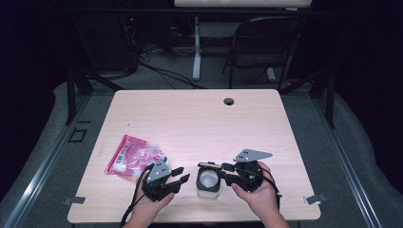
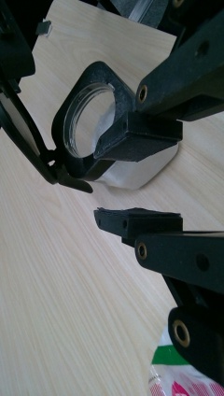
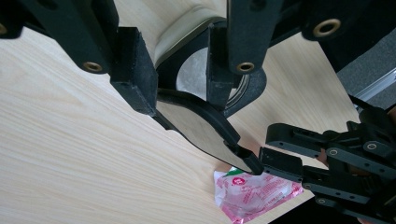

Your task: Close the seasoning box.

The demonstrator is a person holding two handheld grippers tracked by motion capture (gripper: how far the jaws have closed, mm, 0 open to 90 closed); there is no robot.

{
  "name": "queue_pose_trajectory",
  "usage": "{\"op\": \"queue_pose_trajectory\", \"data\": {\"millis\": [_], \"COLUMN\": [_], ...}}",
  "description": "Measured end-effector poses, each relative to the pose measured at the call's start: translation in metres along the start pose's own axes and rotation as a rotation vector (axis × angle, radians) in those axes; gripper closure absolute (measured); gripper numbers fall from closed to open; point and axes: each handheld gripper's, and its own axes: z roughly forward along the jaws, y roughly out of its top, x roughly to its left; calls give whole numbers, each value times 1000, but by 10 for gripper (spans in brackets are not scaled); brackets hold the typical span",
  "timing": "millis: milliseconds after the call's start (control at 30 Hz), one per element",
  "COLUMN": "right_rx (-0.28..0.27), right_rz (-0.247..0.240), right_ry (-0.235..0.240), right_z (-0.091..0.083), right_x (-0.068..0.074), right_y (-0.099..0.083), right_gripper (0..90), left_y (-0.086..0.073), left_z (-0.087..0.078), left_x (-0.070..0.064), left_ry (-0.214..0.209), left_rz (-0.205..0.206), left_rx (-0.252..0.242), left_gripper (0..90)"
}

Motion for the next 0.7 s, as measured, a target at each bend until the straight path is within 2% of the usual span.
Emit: {"op": "queue_pose_trajectory", "data": {"millis": [300, 467, 700], "right_rx": [-3, -11, -5], "right_rz": [-17, -13, 4], "right_ry": [-34, -43, -64], "right_z": [0, -2, -1], "right_x": [10, 13, 18], "right_y": [-11, -17, -29], "right_gripper": [641, 641, 643], "left_y": [3, 3, 2], "left_z": [3, 3, 4], "left_x": [-10, -11, -14], "left_ry": [-30, -36, -41], "left_rz": [27, 29, 57], "left_rx": [-4, -6, 7], "left_gripper": [693, 710, 713]}}
